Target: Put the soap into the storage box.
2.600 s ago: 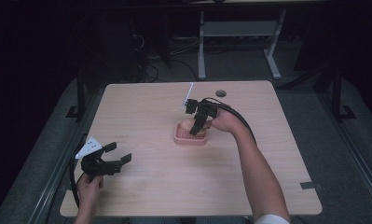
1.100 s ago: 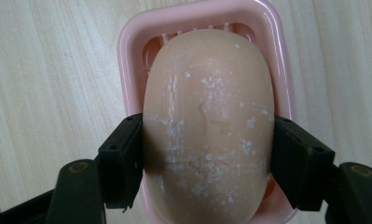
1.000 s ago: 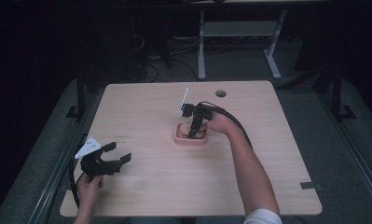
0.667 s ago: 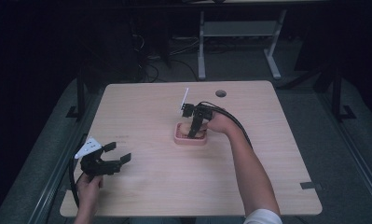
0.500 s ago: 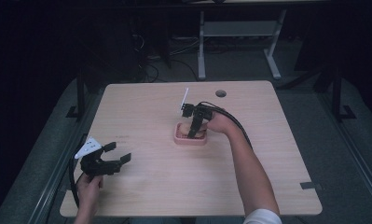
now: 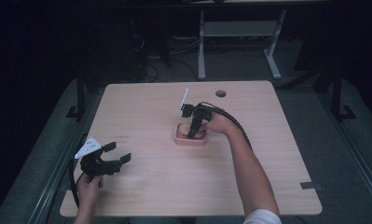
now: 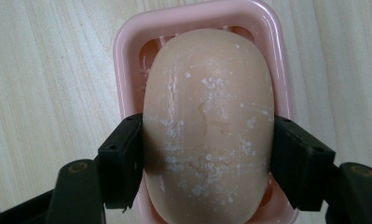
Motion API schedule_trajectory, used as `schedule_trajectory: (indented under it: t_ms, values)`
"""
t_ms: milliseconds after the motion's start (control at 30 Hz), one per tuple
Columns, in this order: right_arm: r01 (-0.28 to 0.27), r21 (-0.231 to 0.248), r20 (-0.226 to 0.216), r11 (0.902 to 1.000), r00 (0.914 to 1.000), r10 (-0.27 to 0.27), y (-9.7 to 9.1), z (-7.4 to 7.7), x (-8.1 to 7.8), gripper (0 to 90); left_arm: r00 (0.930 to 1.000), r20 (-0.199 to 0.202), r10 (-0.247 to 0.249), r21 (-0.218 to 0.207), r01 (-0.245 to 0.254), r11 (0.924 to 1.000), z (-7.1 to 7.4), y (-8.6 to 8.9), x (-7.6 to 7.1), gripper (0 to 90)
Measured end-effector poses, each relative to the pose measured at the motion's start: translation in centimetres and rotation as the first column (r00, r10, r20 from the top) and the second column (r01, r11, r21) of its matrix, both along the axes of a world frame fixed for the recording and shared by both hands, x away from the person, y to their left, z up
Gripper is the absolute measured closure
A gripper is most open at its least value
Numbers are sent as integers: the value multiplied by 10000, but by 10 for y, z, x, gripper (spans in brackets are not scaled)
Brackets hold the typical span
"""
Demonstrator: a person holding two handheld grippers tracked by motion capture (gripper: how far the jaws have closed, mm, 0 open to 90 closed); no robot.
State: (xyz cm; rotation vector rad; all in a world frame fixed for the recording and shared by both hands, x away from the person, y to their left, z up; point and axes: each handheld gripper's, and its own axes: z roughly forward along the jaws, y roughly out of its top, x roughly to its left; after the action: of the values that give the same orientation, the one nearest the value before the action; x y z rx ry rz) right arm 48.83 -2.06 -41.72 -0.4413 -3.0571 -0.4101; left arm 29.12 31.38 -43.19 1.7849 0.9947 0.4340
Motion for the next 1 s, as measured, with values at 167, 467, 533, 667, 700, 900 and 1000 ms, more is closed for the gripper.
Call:
schedule_trajectory:
  t_ms: [167,467,533,667,700,900,1000]
  values:
    - [54,-16,-55,10000,10000,-54,0,0,0,315,10000,-5,-16,9,16,10000,0,0,0,142]
    - [82,259,9,9996,10000,-83,-3,5,1,346,10000,9,-8,-1,8,10000,0,0,0,142]
    - [129,389,1,9992,9999,-129,-4,8,0,337,10000,-6,-6,-2,6,10000,0,0,0,142]
    - [239,384,-53,9990,9997,-237,-6,11,0,301,10000,12,-30,16,30,10000,0,0,0,143]
    - [239,384,-53,9990,9997,-237,-6,11,0,301,10000,12,-30,16,30,10000,0,0,0,143]
    - [361,477,-50,9982,9993,-359,-9,11,-3,274,10000,-20,-18,17,18,10000,0,0,0,143]
    - [415,596,-36,9974,9991,-414,-13,13,-4,269,10000,9,-25,33,25,10000,0,0,0,143]
